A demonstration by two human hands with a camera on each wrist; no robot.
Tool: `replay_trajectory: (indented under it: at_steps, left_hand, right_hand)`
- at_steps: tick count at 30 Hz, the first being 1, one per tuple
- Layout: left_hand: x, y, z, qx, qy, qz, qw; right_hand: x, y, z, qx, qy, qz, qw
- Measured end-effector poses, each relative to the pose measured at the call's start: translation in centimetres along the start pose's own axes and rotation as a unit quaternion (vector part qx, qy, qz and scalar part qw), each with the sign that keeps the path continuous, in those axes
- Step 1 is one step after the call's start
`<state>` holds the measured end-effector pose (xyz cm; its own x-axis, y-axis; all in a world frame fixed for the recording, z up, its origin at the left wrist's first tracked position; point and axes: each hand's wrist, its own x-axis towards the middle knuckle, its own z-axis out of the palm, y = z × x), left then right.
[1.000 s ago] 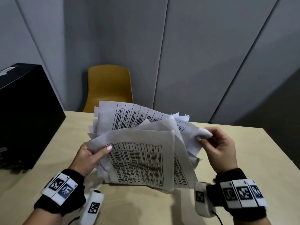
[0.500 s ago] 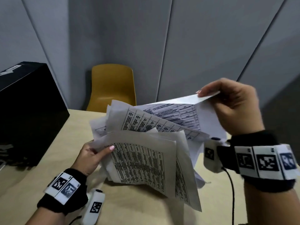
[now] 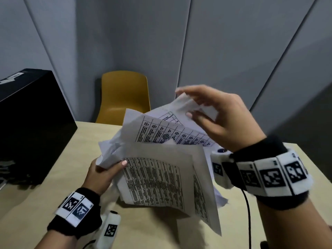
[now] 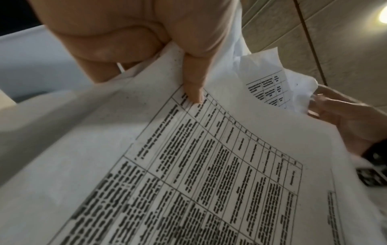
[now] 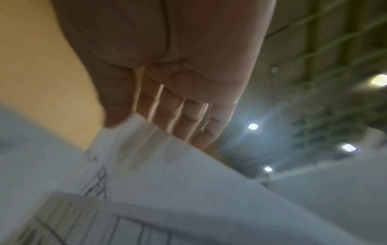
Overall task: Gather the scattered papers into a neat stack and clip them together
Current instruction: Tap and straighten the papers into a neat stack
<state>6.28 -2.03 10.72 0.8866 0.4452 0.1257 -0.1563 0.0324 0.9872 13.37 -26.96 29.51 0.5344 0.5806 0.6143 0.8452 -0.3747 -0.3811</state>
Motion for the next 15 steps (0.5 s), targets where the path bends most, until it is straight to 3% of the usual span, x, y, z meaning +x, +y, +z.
replay_trajectory:
  at_steps: [2, 4, 6, 8, 11, 15]
  left_hand:
    - [0.1, -0.1, 0.1, -0.006, 0.008, -0.009, 1.000]
    - [0.0, 0.2, 0.3, -0.002, 0.017, -0.014, 1.000]
    - [-0.2, 0.7, 0.5, 0.000, 0.011, -0.023, 1.000]
    - [-0.1, 0.6, 0.4, 0.006, -0.003, -0.025, 1.000]
    - [-0.1, 0.8, 0.0, -0.016, -0.026, -0.038, 0.999]
    - [-0.1, 0.9, -0.5, -0.040, -0.075, -0.039, 0.996]
  right_hand:
    - [-2.6, 1.4, -0.1, 0.071, 0.065, 0.031, 0.995]
    - [-6.6, 3.1, 1.1, 0.142, 0.112, 0.120, 0.976]
    - [-11.1, 4.6, 3.4, 0.211, 0.079, 0.242, 0.944]
    - [-14.0, 5.9, 5.6, 0.245, 0.003, 0.318, 0.916]
    - [-14.8, 7.5, 7.6, 0.263, -0.044, 0.351, 0.897]
    - [-13.2, 11.0, 8.1, 0.331, 0.003, 0.365, 0.870]
